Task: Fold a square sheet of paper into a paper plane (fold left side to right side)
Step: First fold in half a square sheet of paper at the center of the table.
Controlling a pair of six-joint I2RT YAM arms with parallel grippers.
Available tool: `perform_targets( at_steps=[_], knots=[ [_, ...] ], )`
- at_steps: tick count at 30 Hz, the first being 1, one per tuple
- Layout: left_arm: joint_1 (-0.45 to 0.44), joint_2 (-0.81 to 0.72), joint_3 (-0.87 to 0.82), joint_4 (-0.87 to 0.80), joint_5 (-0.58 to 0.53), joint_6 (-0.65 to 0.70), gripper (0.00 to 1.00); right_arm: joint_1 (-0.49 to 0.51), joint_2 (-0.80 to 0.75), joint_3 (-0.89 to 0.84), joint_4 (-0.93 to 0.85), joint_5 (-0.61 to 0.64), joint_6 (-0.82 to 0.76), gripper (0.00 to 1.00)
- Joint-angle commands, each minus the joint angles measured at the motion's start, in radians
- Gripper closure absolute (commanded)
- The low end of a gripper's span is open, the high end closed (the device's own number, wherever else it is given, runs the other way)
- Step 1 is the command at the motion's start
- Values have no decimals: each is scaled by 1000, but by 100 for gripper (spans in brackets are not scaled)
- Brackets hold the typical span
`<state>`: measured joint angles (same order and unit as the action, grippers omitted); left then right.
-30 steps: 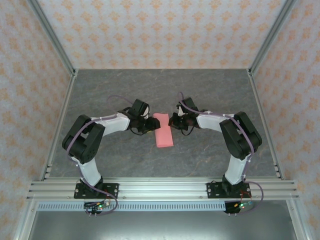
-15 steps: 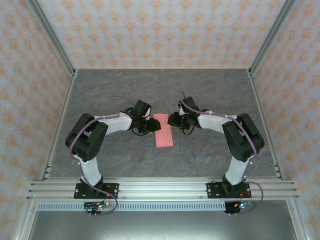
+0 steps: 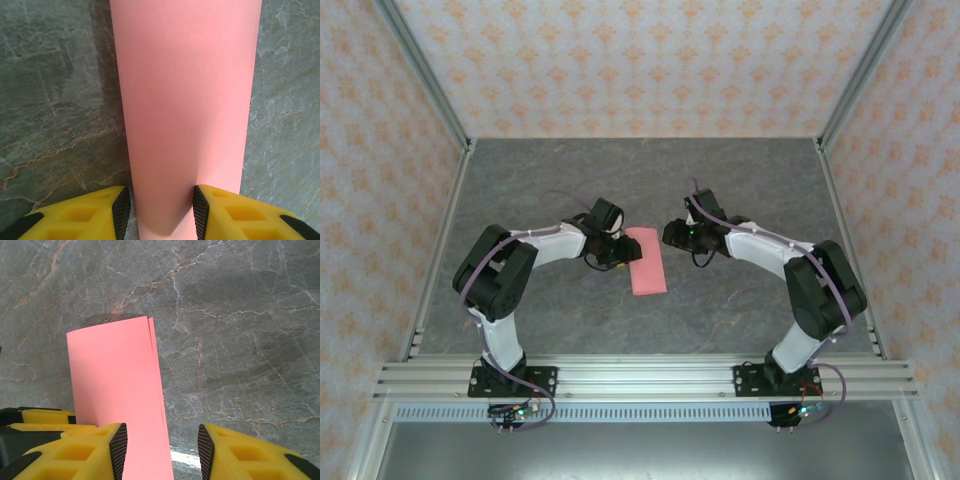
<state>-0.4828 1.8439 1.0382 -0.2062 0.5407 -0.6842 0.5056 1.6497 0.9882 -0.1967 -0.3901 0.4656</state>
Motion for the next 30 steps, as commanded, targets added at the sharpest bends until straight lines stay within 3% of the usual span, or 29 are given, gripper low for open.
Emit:
perform_targets(
  at_steps=[1,30],
  knots=[
    [-14,46,21,-39,-42,-2,58,6,-20,-9,-25,27,-16,56],
    [-43,103,89,-119,-68,41,54,6,-20,-8,-32,21,-21,55]
  ],
)
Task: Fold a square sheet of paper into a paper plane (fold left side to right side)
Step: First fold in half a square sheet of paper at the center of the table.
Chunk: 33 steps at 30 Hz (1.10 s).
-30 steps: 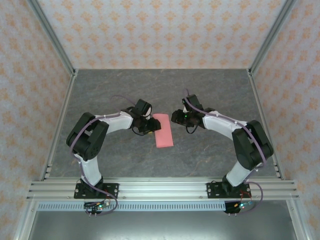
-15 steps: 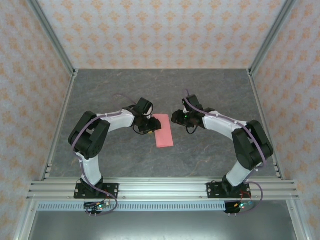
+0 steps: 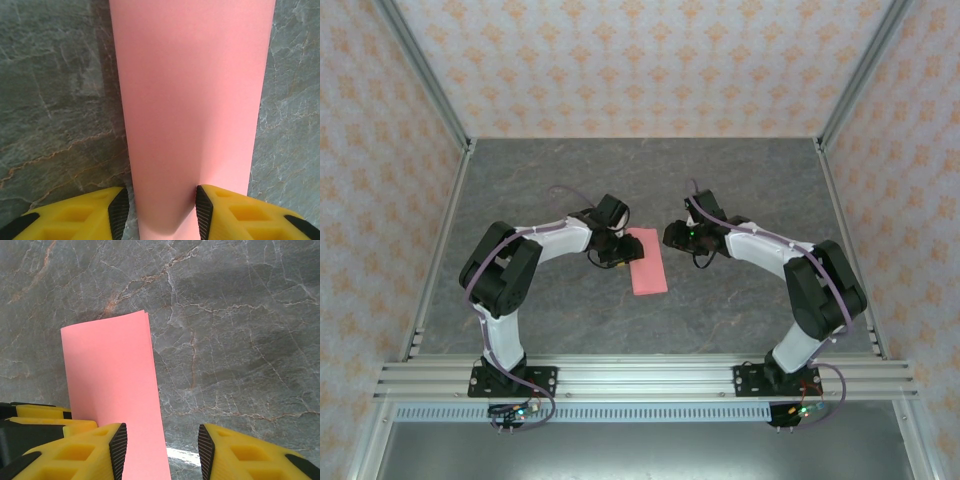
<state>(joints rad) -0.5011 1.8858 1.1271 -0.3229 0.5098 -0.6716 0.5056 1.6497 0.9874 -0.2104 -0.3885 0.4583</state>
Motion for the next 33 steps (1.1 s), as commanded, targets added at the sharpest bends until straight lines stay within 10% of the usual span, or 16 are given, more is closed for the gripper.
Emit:
perform_targets(
  at_steps=[1,33],
  knots=[
    [-27,60,3,-4,-39,30,54,6,-19,-7,-18,19,-15,55],
    [-30,62,-6,5,-59,-5,54,5,-10,-22,-1,-30,1,55]
  ],
)
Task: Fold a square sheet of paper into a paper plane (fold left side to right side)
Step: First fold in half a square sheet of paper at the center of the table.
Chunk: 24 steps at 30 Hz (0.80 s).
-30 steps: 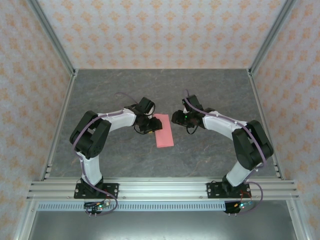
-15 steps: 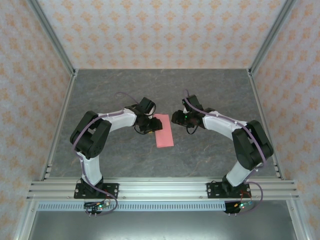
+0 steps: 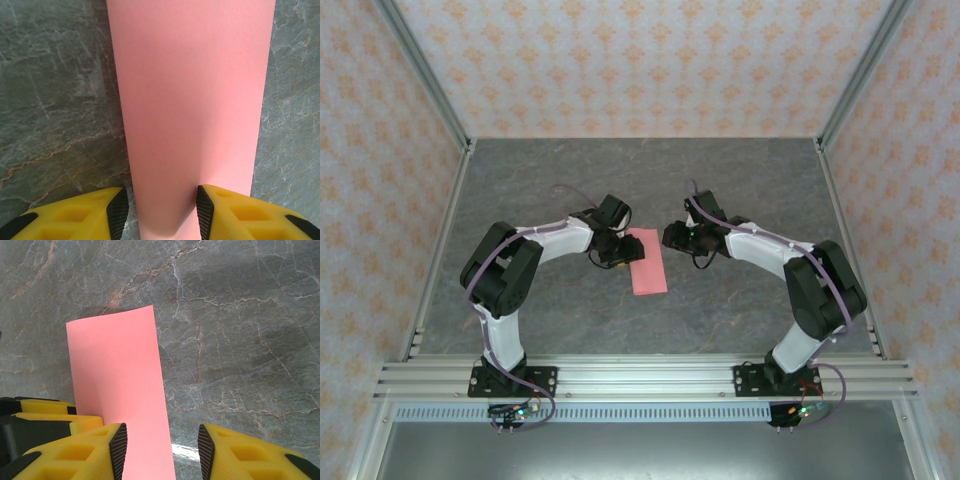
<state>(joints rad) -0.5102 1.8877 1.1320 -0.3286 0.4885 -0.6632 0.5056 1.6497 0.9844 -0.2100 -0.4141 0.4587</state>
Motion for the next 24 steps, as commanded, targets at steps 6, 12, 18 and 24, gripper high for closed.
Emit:
perform_targets(
  at_steps=[6,12,18,24],
  knots=[
    [-21,61,-12,11,-44,-27,54,5,-10,-23,1,-5,3,56],
    [-21,59,-16,11,-40,-17,56,5,-12,-23,0,-6,3,56],
    [-21,55,-19,-3,-39,6,58,5,-11,-23,-3,-3,0,55],
    [-21,52,-23,-1,-31,19,58,5,-12,-22,-8,-1,-2,55]
  ],
)
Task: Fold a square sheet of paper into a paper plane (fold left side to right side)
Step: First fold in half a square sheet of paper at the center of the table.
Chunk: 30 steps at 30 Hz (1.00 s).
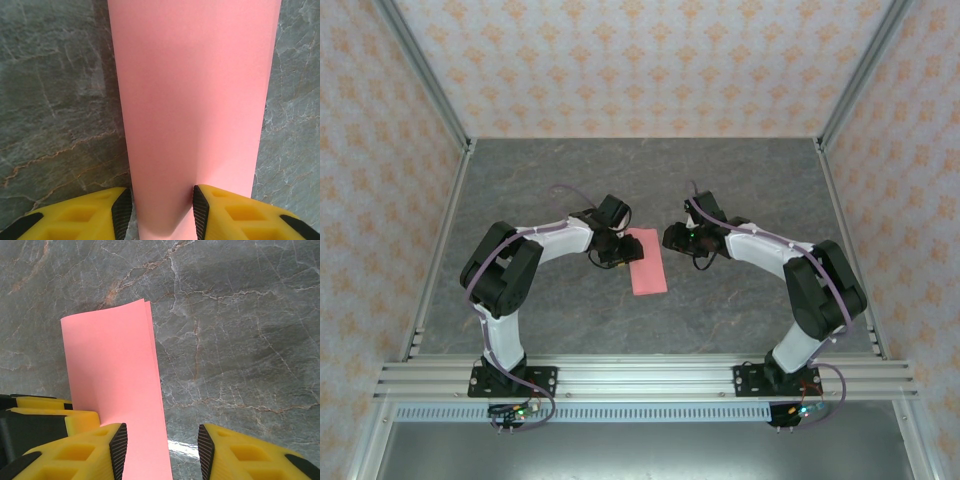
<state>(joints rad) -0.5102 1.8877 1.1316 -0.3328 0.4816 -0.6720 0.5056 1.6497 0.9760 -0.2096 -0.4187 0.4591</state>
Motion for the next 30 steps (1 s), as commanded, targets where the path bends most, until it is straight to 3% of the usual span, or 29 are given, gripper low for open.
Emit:
perform_targets(
  at_steps=[1,30],
  knots=[
    [-21,53,-24,3,-24,29,58,6,-12,-14,-8,4,-2,55],
    [-21,53,-21,-9,-29,46,57,6,-11,-8,-2,-13,4,55]
  ],
)
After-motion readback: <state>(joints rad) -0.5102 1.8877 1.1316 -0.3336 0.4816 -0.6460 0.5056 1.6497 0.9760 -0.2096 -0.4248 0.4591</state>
